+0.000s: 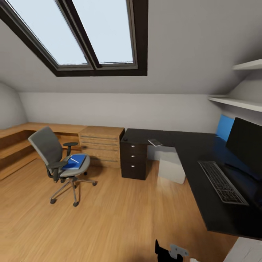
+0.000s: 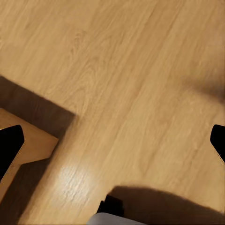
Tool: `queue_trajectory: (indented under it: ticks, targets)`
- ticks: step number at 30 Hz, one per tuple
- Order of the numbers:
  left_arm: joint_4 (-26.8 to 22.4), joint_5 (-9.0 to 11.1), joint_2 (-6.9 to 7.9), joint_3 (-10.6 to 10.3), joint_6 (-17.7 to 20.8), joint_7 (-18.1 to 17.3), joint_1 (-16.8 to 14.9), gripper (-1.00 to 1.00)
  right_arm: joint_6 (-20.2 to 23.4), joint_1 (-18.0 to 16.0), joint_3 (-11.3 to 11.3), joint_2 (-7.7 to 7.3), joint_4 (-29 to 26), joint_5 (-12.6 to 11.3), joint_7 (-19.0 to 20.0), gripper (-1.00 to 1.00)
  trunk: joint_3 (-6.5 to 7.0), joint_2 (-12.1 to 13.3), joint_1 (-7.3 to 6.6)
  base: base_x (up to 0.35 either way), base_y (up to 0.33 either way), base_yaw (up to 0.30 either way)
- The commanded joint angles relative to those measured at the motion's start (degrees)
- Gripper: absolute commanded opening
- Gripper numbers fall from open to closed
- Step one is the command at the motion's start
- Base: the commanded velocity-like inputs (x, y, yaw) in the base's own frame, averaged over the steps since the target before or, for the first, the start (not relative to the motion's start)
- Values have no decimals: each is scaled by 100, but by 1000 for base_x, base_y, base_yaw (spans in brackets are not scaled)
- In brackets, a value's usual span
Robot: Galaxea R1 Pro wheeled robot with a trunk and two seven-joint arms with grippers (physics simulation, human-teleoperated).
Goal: In the bedroom, organize the workspace by keeping the computer under the desk, ensuring the monitor is on the desk, placing the keyboard on the desk next to the monitor, placing the mouse on the desk next to the keyboard, moving the folder from the swivel chair onto the desk next to the mouse, stacking the notebook on top of the folder with the pen on top of the notebook, and positioning the swivel chair next to the desk.
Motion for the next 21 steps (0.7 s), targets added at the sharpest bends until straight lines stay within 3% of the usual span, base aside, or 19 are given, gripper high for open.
queue_trajectory:
  ticks: [1, 15, 21]
  targets:
    - [-5, 54, 5, -49, -21, 31, -5, 100, -69, -3, 3, 3, 12, -6, -8, 100, -2, -5, 4, 331, 0, 235]
    - [1, 58, 5, -45, -26, 31, -5, 100, -177, 35, 3, 6, 12, -2, -16, 100, 89, -5, 4, 331, 0, 203]
    - [2, 60, 5, -36, -204, 31, -5, 100, -174, 35, 3, 6, 12, -2, -16, 100, 238, 236, -128, 330, -75, 192]
